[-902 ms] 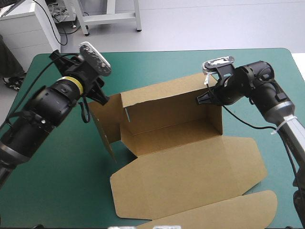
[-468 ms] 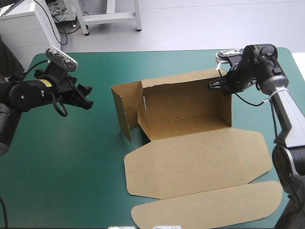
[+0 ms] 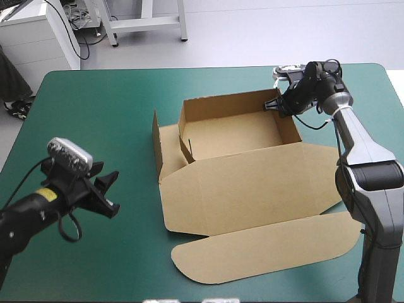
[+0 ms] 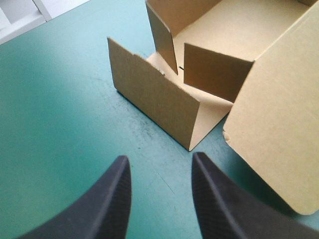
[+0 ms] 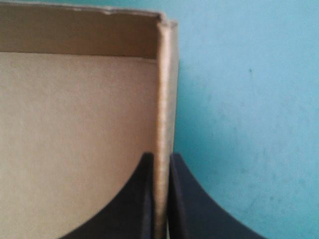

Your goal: Fold the box

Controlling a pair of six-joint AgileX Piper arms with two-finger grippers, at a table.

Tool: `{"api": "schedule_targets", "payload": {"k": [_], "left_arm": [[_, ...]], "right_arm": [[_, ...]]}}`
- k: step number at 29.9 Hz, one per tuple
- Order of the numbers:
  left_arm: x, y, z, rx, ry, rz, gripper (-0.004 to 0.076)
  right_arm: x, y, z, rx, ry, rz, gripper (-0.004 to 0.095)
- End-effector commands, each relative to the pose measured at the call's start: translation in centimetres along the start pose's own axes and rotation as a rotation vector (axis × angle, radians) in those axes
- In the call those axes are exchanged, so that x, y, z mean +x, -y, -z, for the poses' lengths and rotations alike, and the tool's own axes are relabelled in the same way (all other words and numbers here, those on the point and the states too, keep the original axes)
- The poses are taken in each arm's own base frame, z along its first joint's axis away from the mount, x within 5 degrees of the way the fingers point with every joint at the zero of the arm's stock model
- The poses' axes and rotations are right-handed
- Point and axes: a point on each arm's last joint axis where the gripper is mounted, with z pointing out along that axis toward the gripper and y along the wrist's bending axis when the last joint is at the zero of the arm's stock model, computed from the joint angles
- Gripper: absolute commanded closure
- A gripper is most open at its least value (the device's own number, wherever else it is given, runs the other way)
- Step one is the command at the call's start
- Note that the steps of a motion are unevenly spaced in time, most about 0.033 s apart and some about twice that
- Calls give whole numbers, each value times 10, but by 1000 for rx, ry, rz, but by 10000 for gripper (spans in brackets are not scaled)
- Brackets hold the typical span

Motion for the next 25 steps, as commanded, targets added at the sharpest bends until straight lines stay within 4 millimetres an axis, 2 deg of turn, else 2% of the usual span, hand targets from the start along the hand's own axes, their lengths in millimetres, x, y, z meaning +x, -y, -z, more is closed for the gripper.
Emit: {"api": "schedule_targets", "payload": {"k": [1, 3, 6, 10, 15, 19, 25], "left_arm": [[9, 11, 26, -44, 143, 31, 483], [20, 18, 34, -37, 148, 39, 560], [39, 28, 44, -21, 140, 43, 731], [64, 37, 55, -47, 153, 60, 731], [93, 38, 63, -160, 143, 116, 731], [105, 38, 71, -228, 143, 101, 731], [106, 38, 72, -235, 141, 97, 731]], "right_arm": [[12, -7, 16, -29, -104, 19, 923], [16, -6, 15, -21, -118, 21, 923], [25, -8, 19, -12, -143, 27, 922], [47, -11, 24, 34, -210, 50, 922], [75, -14, 36, 41, -264, 45, 922], [77, -14, 39, 47, -253, 48, 923], [74, -14, 39, 42, -226, 76, 900]]}}
